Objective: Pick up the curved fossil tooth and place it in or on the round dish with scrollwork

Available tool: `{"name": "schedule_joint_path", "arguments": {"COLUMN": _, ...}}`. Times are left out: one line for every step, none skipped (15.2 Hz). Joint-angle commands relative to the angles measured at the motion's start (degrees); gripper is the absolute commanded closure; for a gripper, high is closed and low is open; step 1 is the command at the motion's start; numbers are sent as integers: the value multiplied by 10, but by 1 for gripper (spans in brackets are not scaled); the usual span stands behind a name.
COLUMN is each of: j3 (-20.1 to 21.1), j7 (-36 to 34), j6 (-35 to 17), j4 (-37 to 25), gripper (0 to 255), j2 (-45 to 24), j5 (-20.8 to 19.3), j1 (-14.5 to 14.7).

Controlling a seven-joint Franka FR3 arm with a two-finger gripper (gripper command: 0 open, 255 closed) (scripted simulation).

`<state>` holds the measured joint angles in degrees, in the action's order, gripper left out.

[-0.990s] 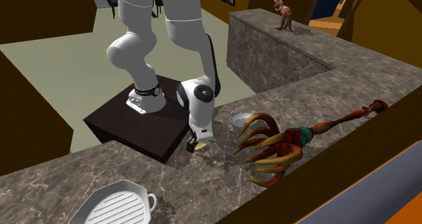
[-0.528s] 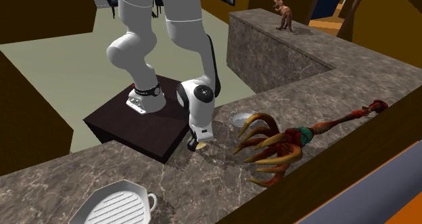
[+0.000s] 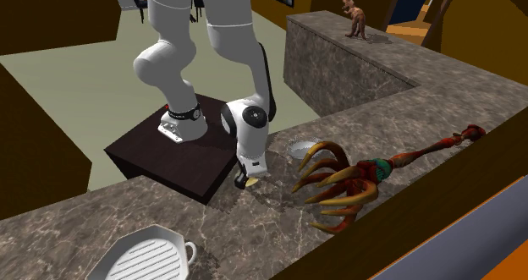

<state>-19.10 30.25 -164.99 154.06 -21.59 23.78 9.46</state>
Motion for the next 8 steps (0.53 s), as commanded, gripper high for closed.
{"name": "schedule_joint_path", "arguments": {"j3": -10, "j7": -7, "j6": 7, "j4": 5, "gripper": 255, "j2": 8, "j5": -9, "j1": 9}}
{"name": "schedule_joint_path", "arguments": {"j3": -23, "j7": -15, "j6": 15, "j4": 9, "gripper": 255, "j2": 19, "j5": -19, "j1": 19}}
{"name": "schedule_joint_path", "arguments": {"j3": -35, "j7": -23, "j6": 22, "j4": 12, "gripper": 255, "j2": 30, "j5": -31, "j1": 29}}
{"name": "schedule_joint_path", "arguments": {"j3": -48, "j7": -31, "j6": 29, "j4": 16, "gripper": 255, "j2": 41, "j5": -43, "j1": 39}}
{"name": "schedule_joint_path", "arguments": {"j3": -61, "j7": -41, "j6": 37, "j4": 19, "gripper": 255, "j2": 52, "j5": -56, "j1": 49}}
{"name": "schedule_joint_path", "arguments": {"j3": -74, "j7": -51, "j6": 44, "j4": 22, "gripper": 255, "j2": 63, "j5": -69, "j1": 59}}
{"name": "schedule_joint_path", "arguments": {"j3": -87, "j7": -61, "j6": 52, "j4": 25, "gripper": 255, "j2": 75, "j5": -84, "j1": 68}}
{"name": "schedule_joint_path", "arguments": {"j3": -73, "j7": -49, "j6": 42, "j4": 23, "gripper": 255, "j2": 63, "j5": -68, "j1": 57}}
